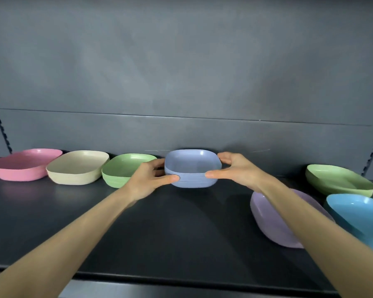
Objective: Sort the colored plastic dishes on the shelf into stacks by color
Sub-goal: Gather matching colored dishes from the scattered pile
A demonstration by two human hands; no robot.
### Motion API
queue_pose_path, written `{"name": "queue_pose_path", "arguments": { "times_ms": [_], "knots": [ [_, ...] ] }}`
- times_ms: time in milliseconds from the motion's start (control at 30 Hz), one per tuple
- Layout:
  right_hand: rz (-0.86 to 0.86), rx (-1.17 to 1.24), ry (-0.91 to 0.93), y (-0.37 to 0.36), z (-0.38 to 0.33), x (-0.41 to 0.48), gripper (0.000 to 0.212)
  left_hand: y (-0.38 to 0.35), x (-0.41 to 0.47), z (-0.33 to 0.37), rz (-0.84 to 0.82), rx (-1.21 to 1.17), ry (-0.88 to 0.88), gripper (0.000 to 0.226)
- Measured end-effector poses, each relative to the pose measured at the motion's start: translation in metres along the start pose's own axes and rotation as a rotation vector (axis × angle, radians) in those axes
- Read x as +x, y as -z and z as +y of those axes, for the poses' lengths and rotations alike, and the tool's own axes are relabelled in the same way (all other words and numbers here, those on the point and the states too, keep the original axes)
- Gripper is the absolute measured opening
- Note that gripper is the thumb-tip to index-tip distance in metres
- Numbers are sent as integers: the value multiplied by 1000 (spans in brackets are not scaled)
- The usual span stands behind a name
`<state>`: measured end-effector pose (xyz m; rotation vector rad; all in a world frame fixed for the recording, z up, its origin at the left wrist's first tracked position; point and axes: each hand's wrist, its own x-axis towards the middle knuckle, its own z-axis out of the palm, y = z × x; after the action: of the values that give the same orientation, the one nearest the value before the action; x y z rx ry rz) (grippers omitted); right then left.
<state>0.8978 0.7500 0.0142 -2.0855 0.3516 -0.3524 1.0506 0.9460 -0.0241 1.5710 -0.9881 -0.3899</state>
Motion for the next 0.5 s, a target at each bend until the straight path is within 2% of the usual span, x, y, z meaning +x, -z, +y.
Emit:
{"name": "queue_pose_path", "arguments": {
  "times_ms": [167,333,433,500],
  "knots": [
    [68,15,-37,-29,3,2,51,18,-4,-19,-40,-19,6,42],
    [152,32,-65,-51,8,-1,66,21,-6,-28,-59,-52,-8,36],
    [180,70,-87,-58,8,-5,51,18,-7,-34,-49,-60,-12,37],
    [191,92,-92,-60,10,-7,49,14,-7,-38,-37,-56,-23,38]
  ]
}}
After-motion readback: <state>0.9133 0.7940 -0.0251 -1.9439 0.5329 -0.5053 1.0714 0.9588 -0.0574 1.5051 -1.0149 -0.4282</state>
